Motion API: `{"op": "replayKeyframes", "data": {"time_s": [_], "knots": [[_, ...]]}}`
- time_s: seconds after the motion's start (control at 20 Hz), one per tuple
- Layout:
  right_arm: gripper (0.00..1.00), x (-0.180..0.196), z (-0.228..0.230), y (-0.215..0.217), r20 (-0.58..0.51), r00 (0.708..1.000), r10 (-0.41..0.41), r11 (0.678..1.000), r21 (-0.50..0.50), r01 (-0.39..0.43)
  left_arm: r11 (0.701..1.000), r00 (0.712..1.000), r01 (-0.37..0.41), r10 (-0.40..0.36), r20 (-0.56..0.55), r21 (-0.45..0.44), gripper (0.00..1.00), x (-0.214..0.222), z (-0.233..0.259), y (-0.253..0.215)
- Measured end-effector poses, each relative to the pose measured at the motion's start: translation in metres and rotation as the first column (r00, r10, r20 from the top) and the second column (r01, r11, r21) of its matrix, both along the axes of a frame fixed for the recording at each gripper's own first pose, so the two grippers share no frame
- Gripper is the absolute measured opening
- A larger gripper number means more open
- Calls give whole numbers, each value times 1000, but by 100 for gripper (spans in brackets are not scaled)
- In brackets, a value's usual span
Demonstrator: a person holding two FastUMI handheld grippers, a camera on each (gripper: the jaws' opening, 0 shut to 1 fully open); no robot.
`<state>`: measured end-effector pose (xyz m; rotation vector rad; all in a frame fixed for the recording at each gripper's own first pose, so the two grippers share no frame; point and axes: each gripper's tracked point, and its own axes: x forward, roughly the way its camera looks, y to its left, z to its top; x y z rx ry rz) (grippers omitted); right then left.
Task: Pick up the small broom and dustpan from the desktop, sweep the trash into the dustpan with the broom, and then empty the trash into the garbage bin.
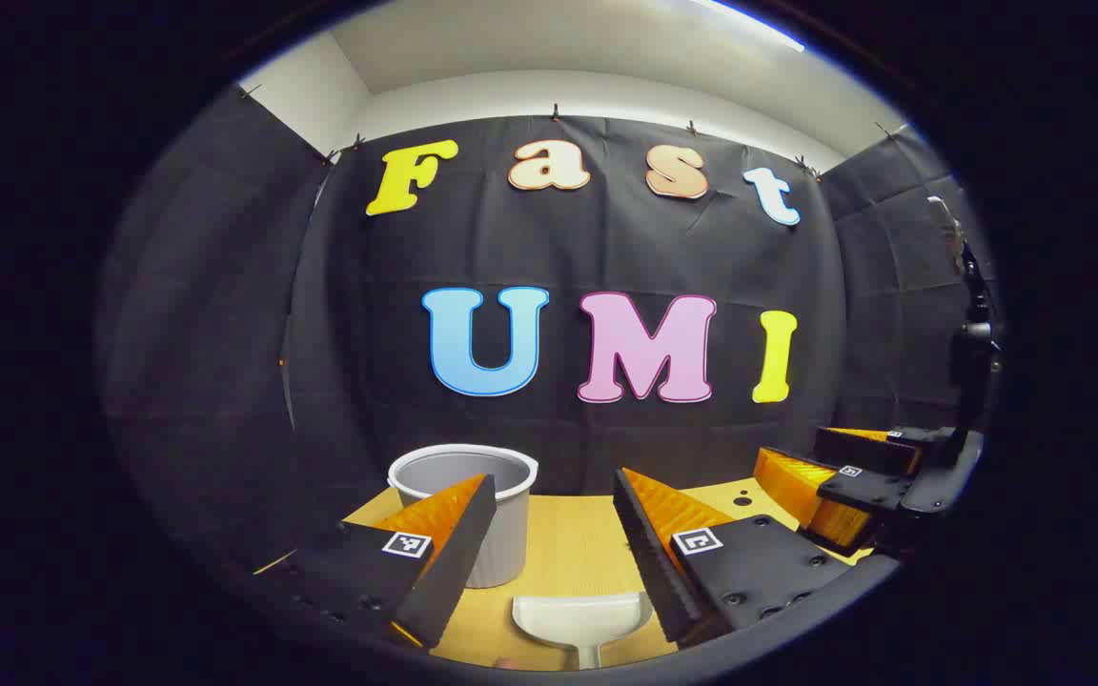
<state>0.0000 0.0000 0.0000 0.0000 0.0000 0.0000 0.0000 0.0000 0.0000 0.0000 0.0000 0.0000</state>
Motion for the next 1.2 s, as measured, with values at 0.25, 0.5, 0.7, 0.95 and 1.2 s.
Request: {"op": "replayKeyframes", "data": {"time_s": [0.25, 0.5, 0.7, 0.95, 1.2], "knots": [[97, -3, -2, 18, -16, 998, 64, 998, -20, -64, 999, 999, -35, 35, 4, 5, 74, -8, 1, 7], [99, -4, -4, 32, -28, 995, 101, 995, -14, -101, 999, 999, -52, 52, -13, 11, 75, -16, -4, 11], [97, -5, -7, 35, -38, 993, 113, 994, -8, -113, 998, 998, -59, 60, -20, 24, 75, -21, -3, 15], [97, -3, -10, 36, -49, 992, 113, 993, -7, -114, 997, 998, -62, 64, -30, 52, 77, -21, -5, 14], [97, -1, -8, 30, -41, 994, 99, 995, -17, -100, 994, 998, -42, 45, -31, 103, 75, -19, -4, 7]]}}
